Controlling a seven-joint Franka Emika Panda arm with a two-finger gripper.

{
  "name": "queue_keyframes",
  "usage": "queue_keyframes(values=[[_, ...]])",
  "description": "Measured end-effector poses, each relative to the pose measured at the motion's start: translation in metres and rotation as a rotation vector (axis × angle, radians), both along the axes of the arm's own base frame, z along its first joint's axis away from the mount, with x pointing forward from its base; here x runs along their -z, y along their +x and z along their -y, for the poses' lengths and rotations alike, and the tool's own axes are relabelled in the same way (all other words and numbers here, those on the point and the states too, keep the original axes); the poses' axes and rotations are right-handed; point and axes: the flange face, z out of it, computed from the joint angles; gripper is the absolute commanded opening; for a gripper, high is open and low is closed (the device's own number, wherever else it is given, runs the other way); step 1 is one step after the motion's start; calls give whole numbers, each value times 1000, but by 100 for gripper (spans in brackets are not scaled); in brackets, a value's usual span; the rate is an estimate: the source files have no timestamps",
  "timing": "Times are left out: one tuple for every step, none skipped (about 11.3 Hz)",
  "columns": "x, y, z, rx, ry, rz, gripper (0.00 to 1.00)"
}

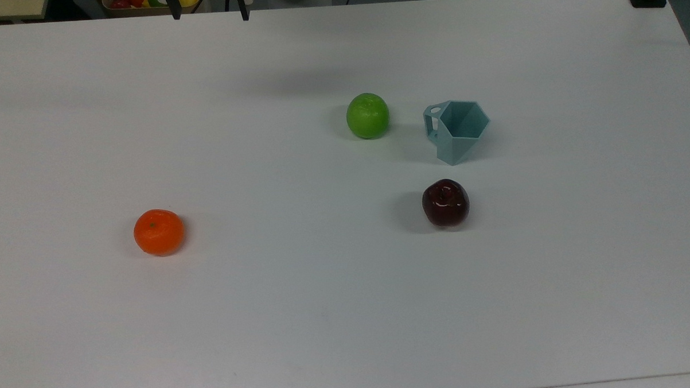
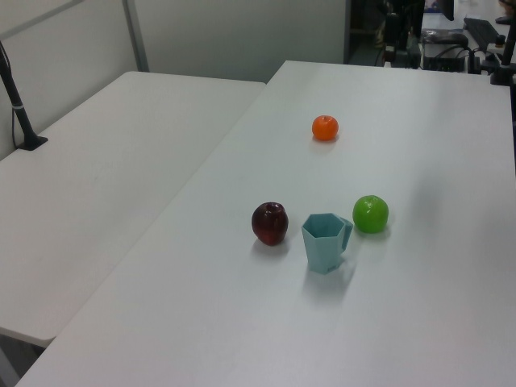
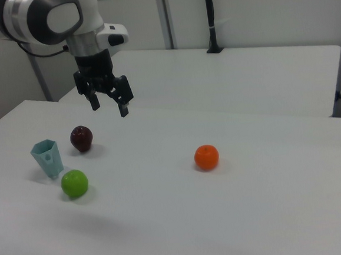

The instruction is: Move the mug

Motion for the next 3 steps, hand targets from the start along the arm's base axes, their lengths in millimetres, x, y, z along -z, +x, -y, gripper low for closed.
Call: queue_keyframes(values=[[1,2,2,8,1,-1,100],[0,3,4,15,1,2,100],[-3,2,9,35,0,8,100]])
